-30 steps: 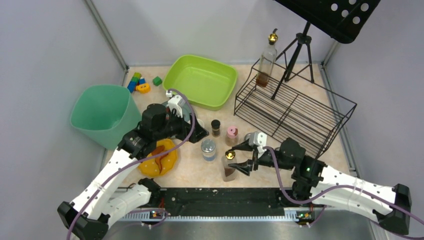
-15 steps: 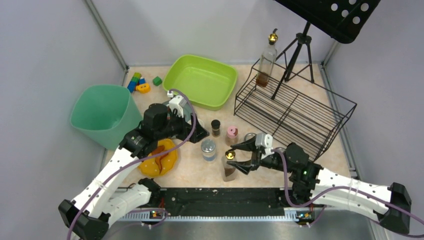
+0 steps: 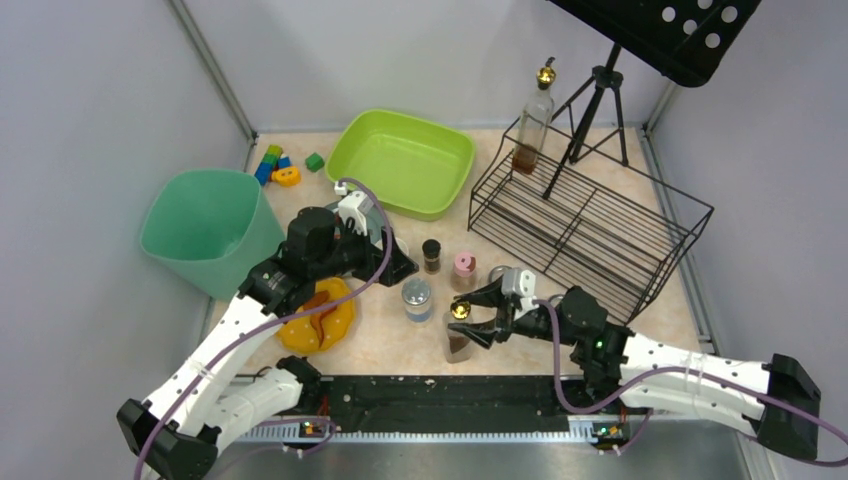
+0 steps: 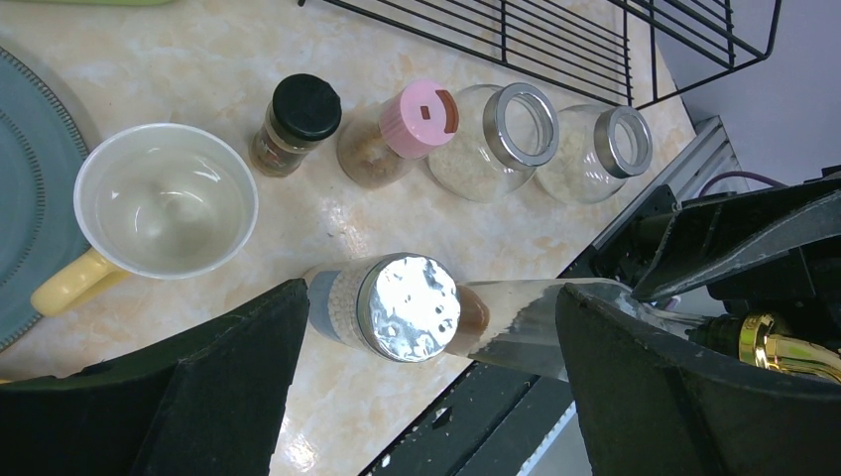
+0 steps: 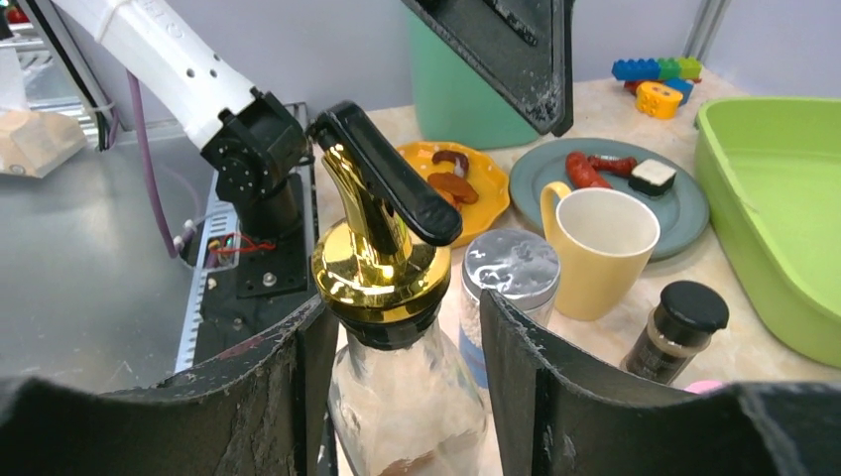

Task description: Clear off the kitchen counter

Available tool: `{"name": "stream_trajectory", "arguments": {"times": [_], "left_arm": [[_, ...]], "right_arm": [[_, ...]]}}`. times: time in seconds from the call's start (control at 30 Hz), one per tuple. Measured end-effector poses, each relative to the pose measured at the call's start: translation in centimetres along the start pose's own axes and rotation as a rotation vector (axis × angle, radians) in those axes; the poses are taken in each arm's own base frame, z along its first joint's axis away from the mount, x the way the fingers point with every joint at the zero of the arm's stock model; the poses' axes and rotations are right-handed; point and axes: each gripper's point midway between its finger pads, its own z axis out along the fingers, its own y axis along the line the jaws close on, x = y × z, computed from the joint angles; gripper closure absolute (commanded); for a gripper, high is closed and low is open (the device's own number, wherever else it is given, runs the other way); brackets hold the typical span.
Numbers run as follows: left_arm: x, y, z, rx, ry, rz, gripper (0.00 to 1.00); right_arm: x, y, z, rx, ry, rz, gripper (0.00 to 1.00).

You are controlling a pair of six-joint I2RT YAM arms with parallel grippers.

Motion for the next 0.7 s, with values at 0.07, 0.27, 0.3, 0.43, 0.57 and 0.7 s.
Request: {"name": "stream_trajectory", "arguments": {"times": [0.07, 0.27, 0.3, 0.43, 0.57, 0.7], "left_arm": [[0.03, 0.03, 0.03, -0.001, 0.002, -0.001, 0.01], [0.09, 0.09, 0.13, -0.002, 0.006, -0.002, 0.01], [0.08, 0.09, 0.13, -0.002, 0.005, -0.002, 0.01], [0.14, 0.15, 0.22, -0.004, 0.009, -0.004, 0.01], [0.23, 0.25, 0.37, -0.007, 0.015, -0.006, 0.01], [0.27, 0.29, 0.42, -0.008, 0.017, -0.007, 0.01]], "right_arm": [[0.38, 0.01, 0.09, -0.001, 0.007, 0.008, 0.49], [0.21, 0.0, 0.27, -0.002, -0.007, 0.009, 0.53], [0.11, 0.0, 0.28, -0.002, -0.011, 0.007, 0.54], [0.14, 0.02, 0.45, -0.006, -0.013, 0.01, 0.56], [0.44, 0.04, 0.76, -0.011, -0.009, 0.014, 0.59], [0.68, 0.12, 0.96, -0.018, -0.005, 0.017, 0.68]]}}
